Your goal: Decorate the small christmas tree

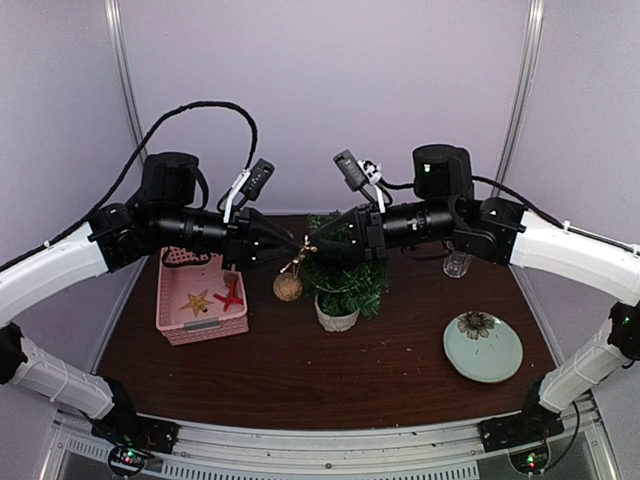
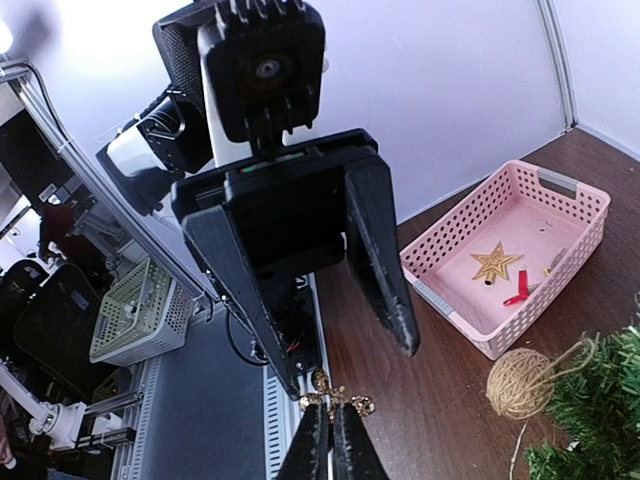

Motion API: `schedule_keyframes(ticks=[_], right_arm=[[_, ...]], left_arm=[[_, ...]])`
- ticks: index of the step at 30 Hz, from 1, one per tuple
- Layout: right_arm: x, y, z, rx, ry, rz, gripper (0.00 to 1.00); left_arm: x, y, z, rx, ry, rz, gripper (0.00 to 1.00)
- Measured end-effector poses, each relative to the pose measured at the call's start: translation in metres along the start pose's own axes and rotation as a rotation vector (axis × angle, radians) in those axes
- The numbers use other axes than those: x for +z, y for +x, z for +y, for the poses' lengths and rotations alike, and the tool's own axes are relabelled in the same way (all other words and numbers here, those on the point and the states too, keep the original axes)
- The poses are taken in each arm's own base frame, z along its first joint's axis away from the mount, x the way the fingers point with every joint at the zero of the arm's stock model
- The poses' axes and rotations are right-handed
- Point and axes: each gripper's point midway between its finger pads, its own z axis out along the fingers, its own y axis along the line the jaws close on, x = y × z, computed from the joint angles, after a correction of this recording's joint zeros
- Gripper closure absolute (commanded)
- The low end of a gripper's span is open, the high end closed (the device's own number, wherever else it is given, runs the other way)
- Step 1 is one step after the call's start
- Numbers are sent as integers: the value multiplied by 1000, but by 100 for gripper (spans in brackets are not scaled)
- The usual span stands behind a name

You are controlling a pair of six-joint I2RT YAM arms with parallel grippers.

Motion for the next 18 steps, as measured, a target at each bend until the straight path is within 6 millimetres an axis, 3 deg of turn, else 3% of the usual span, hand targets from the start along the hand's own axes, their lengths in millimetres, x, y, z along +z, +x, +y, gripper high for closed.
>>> schedule_keyframes(ticks=[5,10,18], right_arm=[[-21,0,3,-57,76,-13,100],[-55,7,2,-127,203,-14,100],[-116,23,-20,-196,497,-44,100]], left_arm=[[-4,2,12,-27,-79,-18,19],[-13,4,29,-67,-177,-38,3],[-19,5,53,-104,-292,-51,2]])
